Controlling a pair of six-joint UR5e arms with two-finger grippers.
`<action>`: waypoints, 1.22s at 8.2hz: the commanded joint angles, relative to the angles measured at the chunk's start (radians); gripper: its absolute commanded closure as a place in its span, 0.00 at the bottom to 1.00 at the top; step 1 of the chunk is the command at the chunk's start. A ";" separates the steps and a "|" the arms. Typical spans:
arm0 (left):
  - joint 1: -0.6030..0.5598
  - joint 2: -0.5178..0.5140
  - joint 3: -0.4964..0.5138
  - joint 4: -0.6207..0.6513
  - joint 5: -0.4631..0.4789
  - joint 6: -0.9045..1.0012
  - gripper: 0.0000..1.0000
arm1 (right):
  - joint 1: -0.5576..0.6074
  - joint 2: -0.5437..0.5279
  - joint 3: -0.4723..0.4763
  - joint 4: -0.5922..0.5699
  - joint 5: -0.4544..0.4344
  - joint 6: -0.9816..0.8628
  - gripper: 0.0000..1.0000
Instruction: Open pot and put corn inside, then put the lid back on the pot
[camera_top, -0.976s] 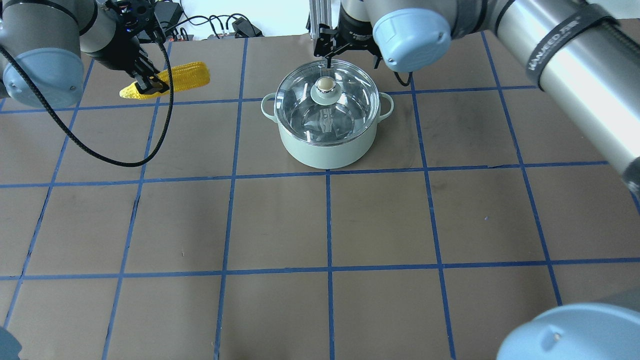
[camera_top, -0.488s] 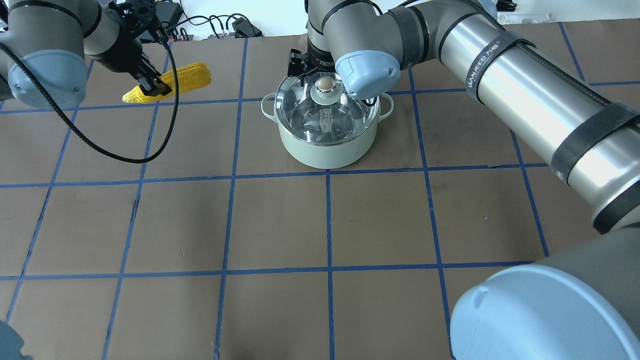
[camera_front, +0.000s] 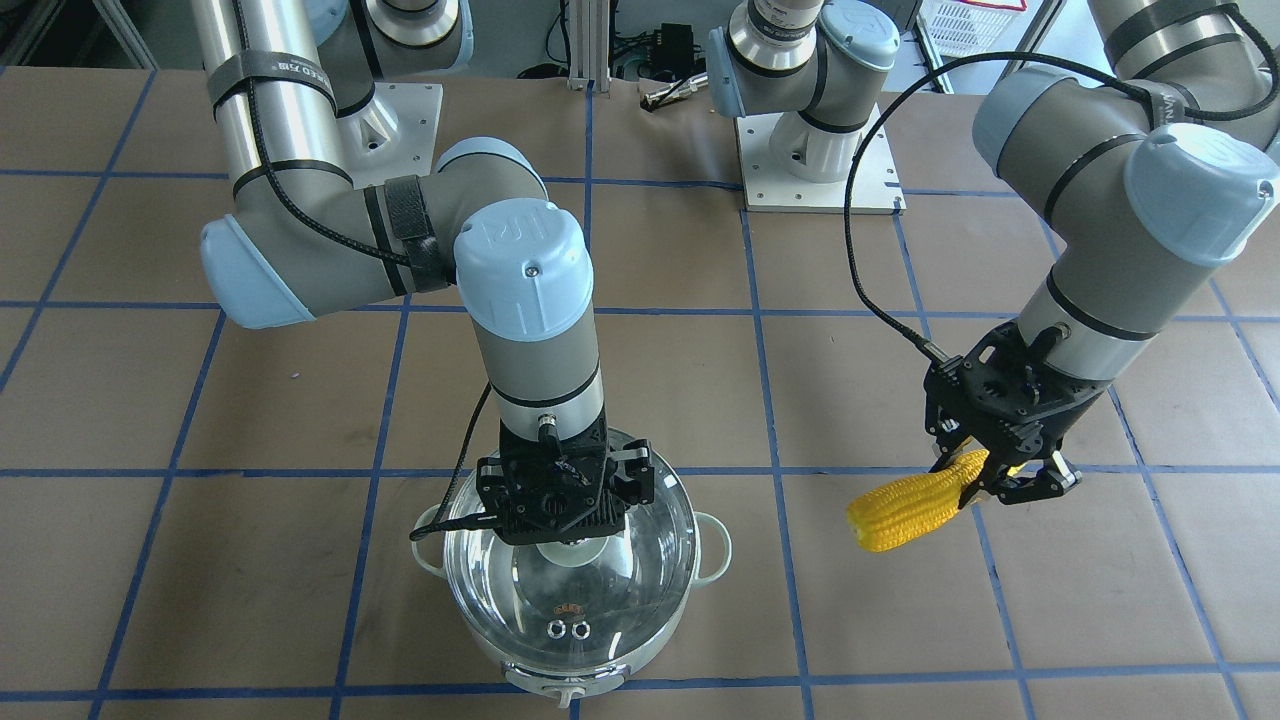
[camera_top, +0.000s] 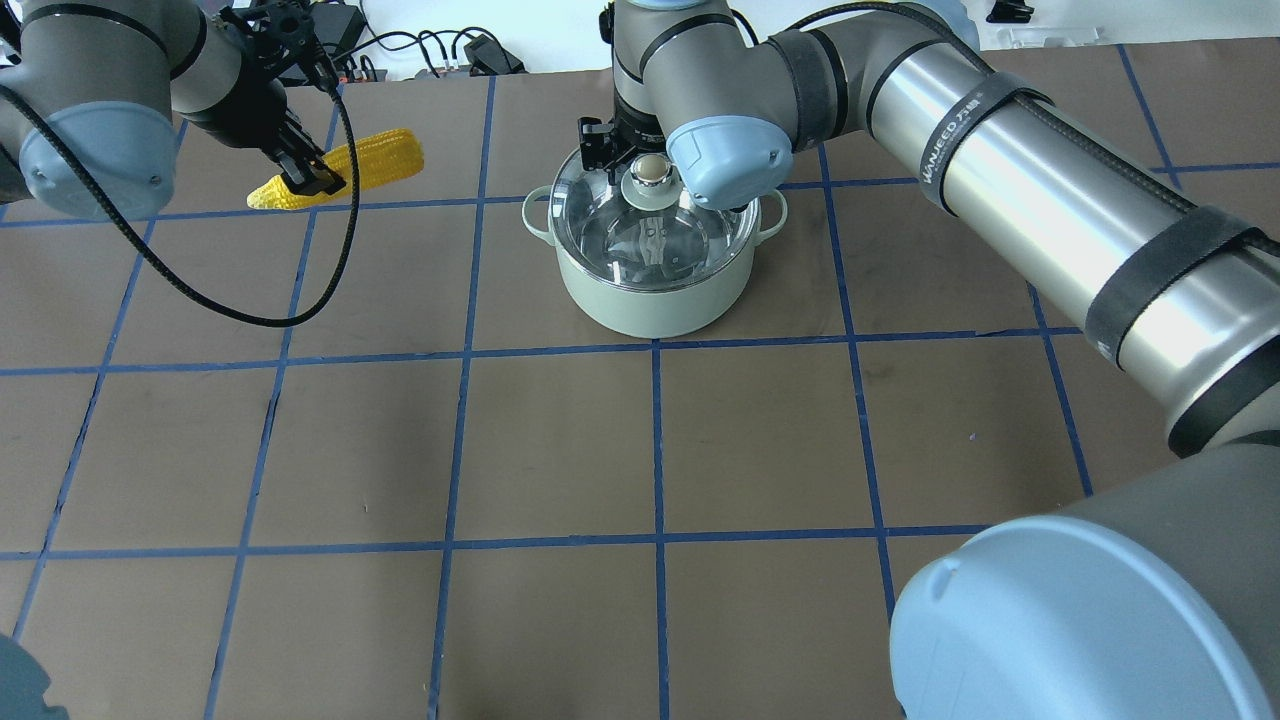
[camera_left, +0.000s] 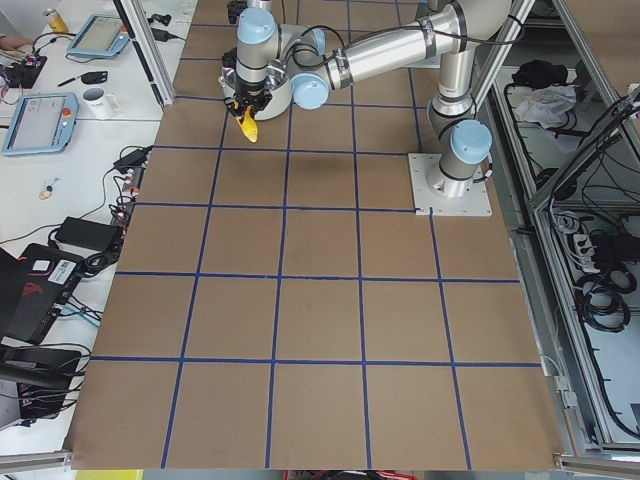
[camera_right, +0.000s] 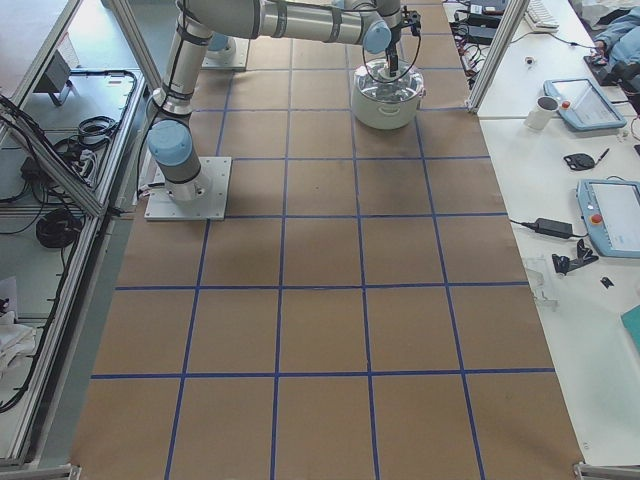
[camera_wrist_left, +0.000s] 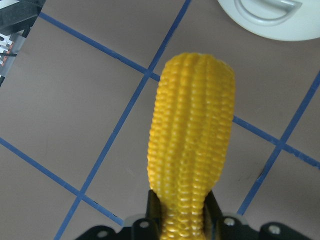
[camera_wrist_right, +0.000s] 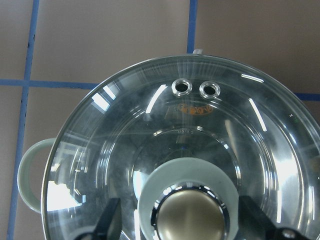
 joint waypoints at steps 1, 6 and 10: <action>0.000 -0.004 0.000 0.000 0.000 0.000 1.00 | -0.002 -0.001 0.007 0.000 -0.003 -0.025 0.48; -0.018 0.009 0.006 0.003 -0.003 -0.015 1.00 | -0.011 -0.036 -0.010 0.012 -0.036 -0.053 0.63; -0.153 0.036 0.010 0.024 0.037 -0.093 1.00 | -0.096 -0.226 0.005 0.281 -0.001 -0.210 0.64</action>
